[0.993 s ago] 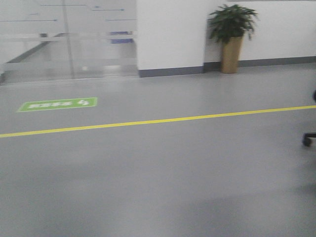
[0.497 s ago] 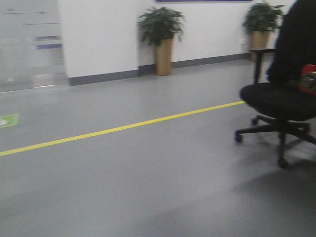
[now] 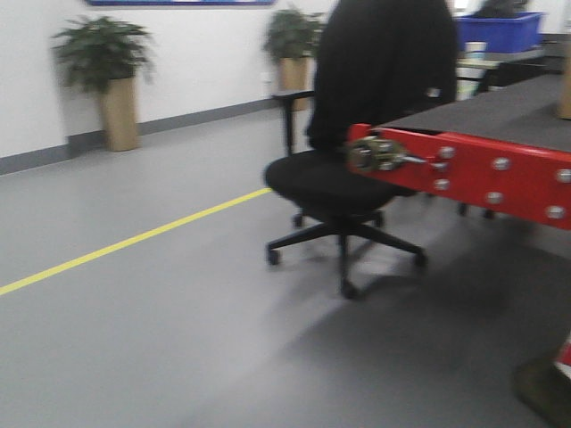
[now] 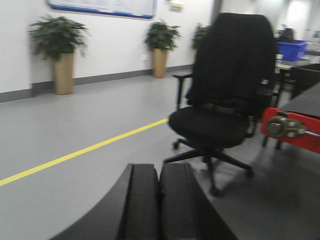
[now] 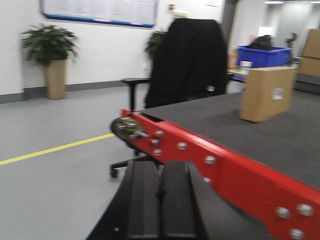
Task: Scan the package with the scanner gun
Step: 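Drive the base forward and turn toward the red-framed table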
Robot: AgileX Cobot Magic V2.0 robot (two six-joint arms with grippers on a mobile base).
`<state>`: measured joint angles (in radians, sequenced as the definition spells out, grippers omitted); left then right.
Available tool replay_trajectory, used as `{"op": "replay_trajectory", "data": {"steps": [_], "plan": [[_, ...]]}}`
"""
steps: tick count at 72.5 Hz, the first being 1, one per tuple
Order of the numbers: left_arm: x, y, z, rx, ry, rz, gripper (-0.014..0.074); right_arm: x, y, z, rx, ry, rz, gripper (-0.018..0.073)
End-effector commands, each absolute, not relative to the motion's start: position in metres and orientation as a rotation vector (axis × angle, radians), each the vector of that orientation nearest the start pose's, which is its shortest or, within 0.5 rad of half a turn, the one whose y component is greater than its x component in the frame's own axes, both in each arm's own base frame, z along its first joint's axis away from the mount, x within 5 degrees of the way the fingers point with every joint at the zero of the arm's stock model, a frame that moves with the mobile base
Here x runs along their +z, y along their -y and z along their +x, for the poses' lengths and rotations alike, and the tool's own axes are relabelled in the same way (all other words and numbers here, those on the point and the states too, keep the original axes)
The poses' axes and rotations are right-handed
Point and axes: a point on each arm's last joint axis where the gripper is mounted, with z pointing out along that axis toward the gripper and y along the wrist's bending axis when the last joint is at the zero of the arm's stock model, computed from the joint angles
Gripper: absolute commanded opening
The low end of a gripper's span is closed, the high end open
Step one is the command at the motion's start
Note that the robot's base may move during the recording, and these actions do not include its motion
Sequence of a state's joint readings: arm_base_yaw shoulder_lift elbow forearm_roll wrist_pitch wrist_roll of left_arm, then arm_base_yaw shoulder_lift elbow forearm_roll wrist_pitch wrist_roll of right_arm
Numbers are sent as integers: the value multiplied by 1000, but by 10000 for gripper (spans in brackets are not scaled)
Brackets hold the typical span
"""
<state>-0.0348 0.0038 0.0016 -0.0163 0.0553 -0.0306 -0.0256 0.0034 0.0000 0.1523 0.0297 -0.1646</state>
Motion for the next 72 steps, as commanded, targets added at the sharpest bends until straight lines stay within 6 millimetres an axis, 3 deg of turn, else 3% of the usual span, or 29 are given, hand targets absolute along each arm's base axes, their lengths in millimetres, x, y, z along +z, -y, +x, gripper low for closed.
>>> {"op": "replay_trajectory", "data": {"steps": [1,72], "plan": [[210,2,56,-70,-1520,-11,-111,213,2,56,-37,-1490,7,-168],[210,2,56,-70,-1520,-11,-111,213,2,56,-37,-1490,7,-168]]}}
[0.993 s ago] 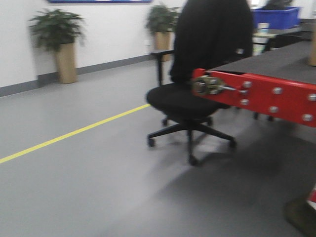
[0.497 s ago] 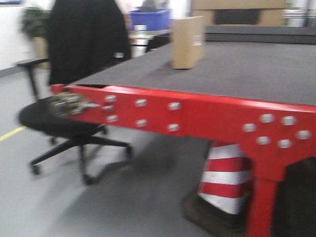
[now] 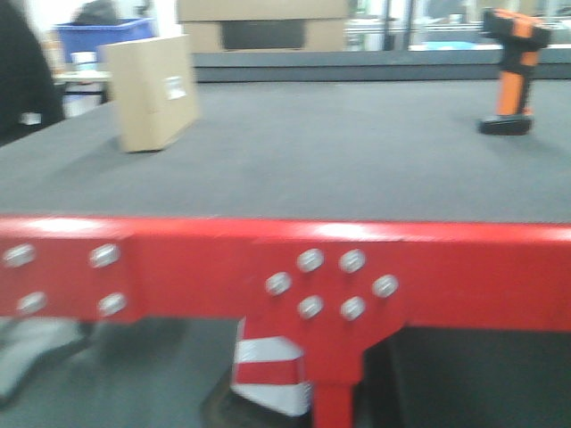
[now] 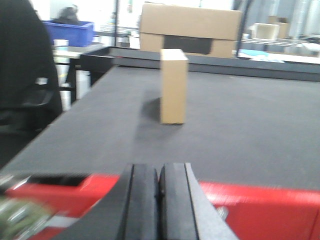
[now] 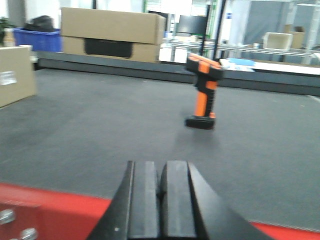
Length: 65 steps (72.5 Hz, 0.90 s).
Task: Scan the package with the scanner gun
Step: 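Drive the base forward and turn toward the red-framed table, then reach the left gripper to the tan cardboard box and grasp it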
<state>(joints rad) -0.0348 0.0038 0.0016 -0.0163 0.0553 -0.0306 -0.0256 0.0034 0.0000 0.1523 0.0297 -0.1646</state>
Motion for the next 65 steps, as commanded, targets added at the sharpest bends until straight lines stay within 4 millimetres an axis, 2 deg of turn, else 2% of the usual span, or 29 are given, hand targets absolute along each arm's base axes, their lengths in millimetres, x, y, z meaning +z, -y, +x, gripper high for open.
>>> {"op": "replay_trajectory", "data": {"steps": [1,65], "plan": [[210,2,56,-70,-1520,-11,-111,213,2,56,-37,-1490,7,-168],[210,2,56,-69,-1520,-12,-111,213,1,56,-36,-1490,5,-168]]}}
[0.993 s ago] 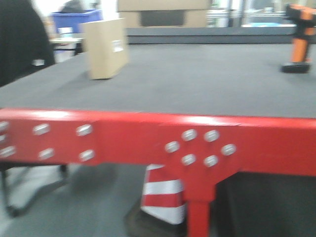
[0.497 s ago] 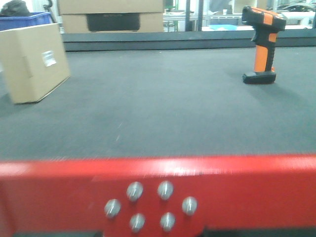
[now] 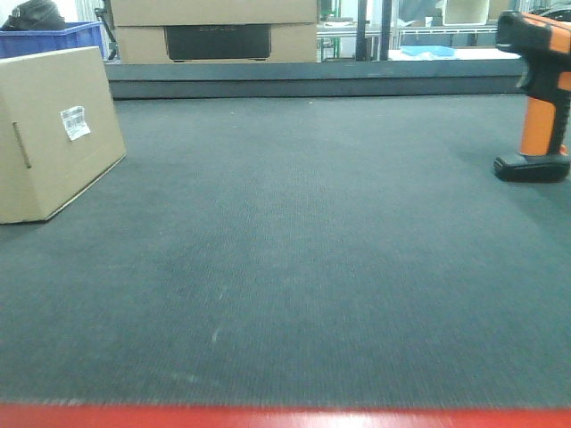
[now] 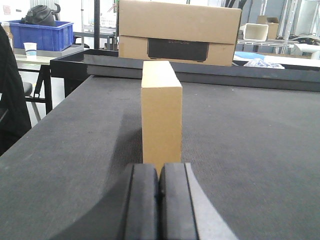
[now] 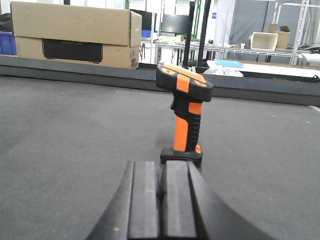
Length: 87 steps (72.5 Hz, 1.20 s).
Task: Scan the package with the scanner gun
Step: 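Reach the left gripper to the tan cardboard box and grasp it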
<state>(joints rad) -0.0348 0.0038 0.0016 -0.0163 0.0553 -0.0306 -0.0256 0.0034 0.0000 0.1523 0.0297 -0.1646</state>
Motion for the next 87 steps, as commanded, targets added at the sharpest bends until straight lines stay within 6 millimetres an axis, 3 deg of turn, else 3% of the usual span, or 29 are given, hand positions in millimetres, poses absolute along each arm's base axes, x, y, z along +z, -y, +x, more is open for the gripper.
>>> {"op": "replay_trajectory", "data": {"steps": [1,87], "plan": [[210,2,56,-69,-1520,-12,-111,213,1,56,-36,-1490,5,-168],[212,2,56,-69,-1500,-12,-111,213,1,56,-36,-1490,5,-168]]}}
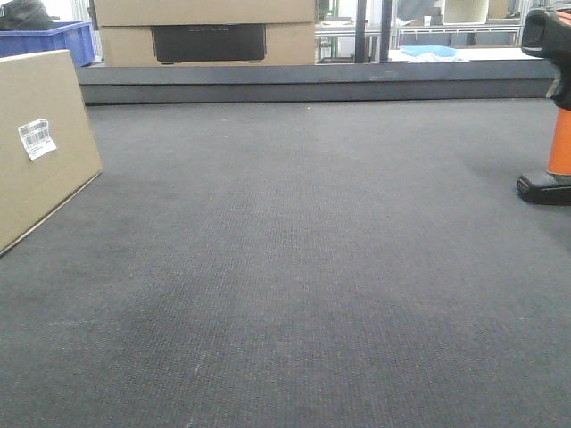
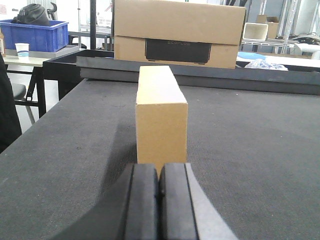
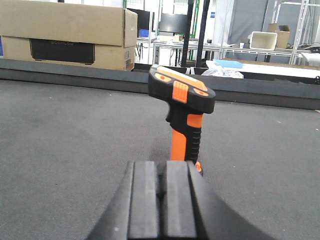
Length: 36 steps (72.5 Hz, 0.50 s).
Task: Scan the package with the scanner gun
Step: 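Reach the left gripper to the tan cardboard box and grasp it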
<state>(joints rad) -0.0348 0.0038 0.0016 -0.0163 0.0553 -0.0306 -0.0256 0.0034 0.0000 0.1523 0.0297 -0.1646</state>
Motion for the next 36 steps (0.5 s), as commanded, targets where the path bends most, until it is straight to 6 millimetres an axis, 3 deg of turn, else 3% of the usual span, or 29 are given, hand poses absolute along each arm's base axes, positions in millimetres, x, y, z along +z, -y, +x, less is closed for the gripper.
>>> {"op": "replay_trajectory", "data": {"steps": [1,10,27,36], "plan": [[212,2,56,-71,-1494,-14,-111,213,1,56,-36,-1490,5,-168],[217,3,54,-123,-1560,-54,-111,213,1,56,-36,-1490,5,-168],[281,1,49,-41,-1700,4,-111,213,1,56,-36,-1490,5,-168],[302,0,70,4,-1828,24,-111,213,1,56,-36,-1490,5,-168]]}}
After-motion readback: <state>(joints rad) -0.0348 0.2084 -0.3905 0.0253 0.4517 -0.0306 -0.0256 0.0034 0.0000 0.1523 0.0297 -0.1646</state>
